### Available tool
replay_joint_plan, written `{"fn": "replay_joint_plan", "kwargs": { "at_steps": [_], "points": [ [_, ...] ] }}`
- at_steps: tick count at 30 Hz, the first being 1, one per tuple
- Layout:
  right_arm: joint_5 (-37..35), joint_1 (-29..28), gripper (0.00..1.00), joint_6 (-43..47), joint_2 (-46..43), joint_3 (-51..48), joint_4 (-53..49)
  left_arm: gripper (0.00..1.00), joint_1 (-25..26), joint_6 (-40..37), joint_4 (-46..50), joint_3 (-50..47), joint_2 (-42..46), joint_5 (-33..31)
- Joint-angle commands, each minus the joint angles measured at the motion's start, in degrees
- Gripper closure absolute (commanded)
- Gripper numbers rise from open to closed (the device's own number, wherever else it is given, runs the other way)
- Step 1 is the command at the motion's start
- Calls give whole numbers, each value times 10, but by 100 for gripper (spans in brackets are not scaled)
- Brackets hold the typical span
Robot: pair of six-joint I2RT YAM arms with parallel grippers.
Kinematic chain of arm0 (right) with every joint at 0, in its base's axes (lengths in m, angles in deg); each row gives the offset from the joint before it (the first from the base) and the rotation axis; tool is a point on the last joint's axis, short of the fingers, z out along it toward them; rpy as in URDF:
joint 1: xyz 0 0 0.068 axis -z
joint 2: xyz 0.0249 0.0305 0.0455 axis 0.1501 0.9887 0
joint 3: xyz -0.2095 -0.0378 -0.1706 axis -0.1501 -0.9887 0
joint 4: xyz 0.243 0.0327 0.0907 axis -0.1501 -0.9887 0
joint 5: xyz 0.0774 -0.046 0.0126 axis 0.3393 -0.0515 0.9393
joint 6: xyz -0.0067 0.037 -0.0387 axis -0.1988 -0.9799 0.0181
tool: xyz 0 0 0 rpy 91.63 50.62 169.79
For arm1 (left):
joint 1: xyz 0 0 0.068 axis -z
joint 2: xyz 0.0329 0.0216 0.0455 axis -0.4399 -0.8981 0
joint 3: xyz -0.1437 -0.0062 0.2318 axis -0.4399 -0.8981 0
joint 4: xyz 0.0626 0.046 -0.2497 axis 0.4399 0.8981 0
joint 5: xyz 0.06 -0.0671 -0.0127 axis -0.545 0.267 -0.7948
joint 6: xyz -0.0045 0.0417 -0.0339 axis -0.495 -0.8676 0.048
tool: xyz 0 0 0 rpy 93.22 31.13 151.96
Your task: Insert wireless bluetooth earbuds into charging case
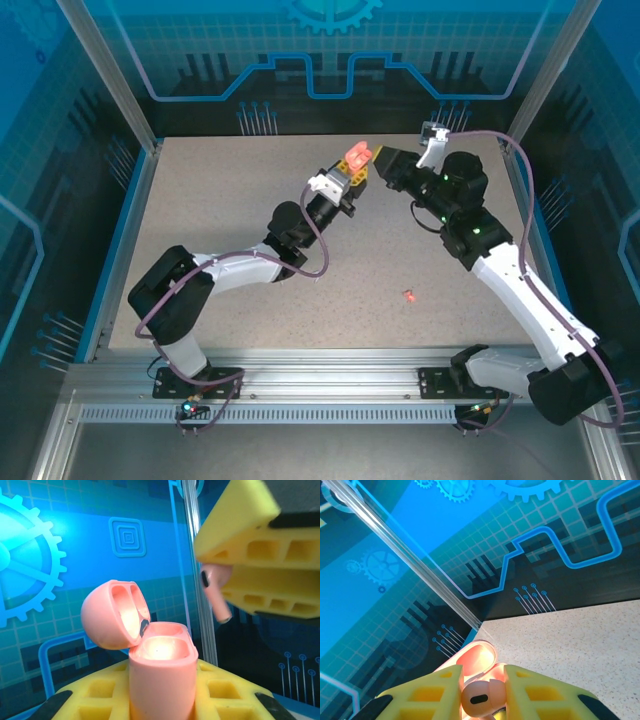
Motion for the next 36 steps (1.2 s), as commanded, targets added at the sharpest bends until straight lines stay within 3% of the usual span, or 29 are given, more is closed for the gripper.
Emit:
{"fn": "replay_joint_plan", "kwargs": {
  "at_steps": [1, 36],
  "points": [
    [8, -13, 73, -8, -10, -19, 103, 100, 8, 8, -5, 18, 5, 17],
    [13, -35, 76, -23, -4, -70, 157, 100, 12, 26, 24, 38, 5, 35]
  ]
}}
